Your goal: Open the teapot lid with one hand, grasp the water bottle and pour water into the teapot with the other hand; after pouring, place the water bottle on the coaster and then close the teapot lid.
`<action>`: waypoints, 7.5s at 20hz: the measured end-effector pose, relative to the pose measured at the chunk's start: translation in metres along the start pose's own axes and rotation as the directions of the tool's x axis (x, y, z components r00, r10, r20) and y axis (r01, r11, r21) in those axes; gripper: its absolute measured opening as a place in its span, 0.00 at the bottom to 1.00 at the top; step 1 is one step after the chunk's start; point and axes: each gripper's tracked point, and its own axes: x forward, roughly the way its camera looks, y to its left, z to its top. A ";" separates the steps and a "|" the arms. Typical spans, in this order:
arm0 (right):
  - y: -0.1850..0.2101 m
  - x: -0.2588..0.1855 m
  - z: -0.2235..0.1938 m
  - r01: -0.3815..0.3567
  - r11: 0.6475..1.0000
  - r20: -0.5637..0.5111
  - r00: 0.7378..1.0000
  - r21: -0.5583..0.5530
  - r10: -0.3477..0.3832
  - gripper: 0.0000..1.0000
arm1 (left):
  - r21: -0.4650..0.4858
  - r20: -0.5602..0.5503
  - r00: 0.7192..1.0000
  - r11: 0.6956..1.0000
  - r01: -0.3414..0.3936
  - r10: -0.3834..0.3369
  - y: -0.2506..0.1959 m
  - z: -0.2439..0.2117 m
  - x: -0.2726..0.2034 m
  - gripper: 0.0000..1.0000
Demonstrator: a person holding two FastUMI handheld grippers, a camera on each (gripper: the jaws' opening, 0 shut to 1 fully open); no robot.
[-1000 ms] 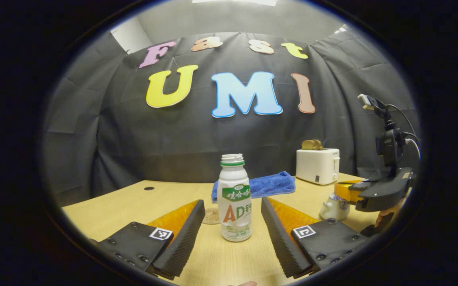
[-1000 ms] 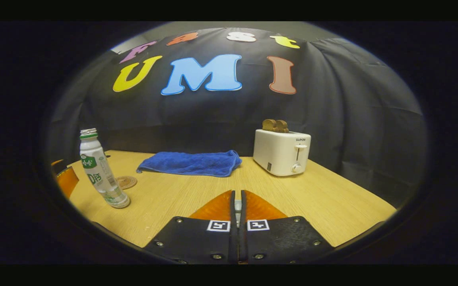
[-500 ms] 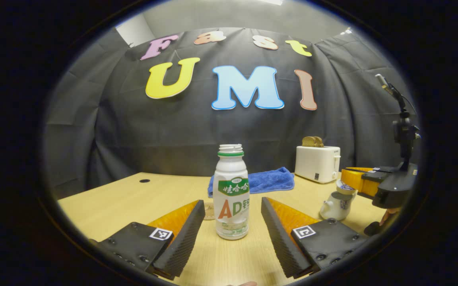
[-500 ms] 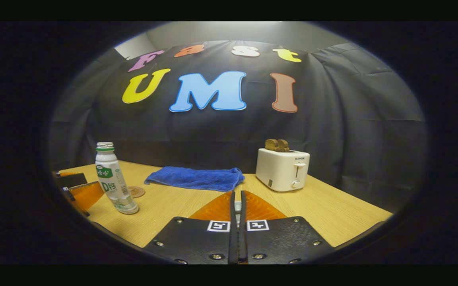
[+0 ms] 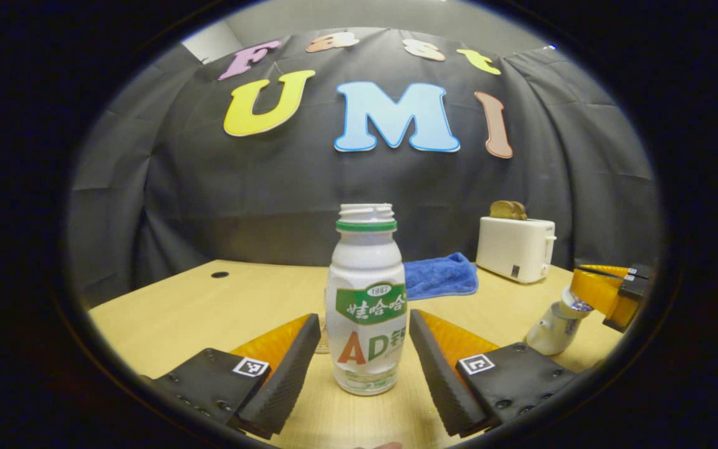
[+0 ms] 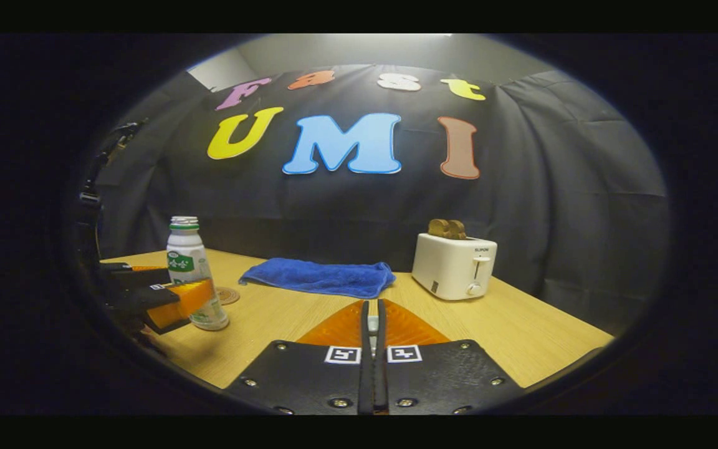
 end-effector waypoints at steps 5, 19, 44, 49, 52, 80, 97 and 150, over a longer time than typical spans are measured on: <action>-0.001 0.001 -0.003 -0.011 1.000 -0.004 1.000 0.019 0.011 0.01 | -0.026 -0.012 1.000 0.999 0.027 -0.028 -0.001 -0.002 0.001 0.72; -0.006 -0.118 0.008 -0.019 0.999 0.045 0.999 0.042 0.017 0.00 | 0.235 0.043 0.996 0.970 0.060 -0.072 -0.029 0.033 -0.036 0.80; -0.053 -0.175 -0.038 0.044 0.995 -0.015 0.999 0.091 -0.043 0.01 | 0.873 -0.059 0.981 0.467 0.141 -0.186 -0.123 -0.007 -0.004 0.81; -0.058 -0.177 -0.042 0.047 0.993 -0.023 0.999 0.104 -0.045 0.01 | 0.924 -0.077 0.979 0.357 0.140 -0.186 -0.132 -0.009 0.004 0.81; -0.060 -0.176 -0.042 0.046 0.993 -0.020 0.999 0.108 -0.044 0.01 | 0.947 -0.088 0.981 0.290 0.135 -0.170 -0.131 -0.011 0.006 0.81; -0.065 -0.184 -0.035 0.045 0.992 0.002 0.999 0.120 -0.045 0.01 | 0.990 -0.077 0.982 -0.134 0.054 -0.173 -0.151 0.009 0.015 0.81; -0.066 -0.184 -0.038 0.046 0.990 -0.012 0.999 0.131 -0.045 0.01 | 0.970 -0.073 0.981 -0.243 0.028 -0.182 -0.154 0.013 0.012 0.81; -0.075 -0.184 -0.048 0.061 0.979 -0.050 0.997 0.195 -0.052 0.01 | 0.854 -0.052 0.982 -0.519 -0.049 -0.179 -0.170 0.025 0.002 0.75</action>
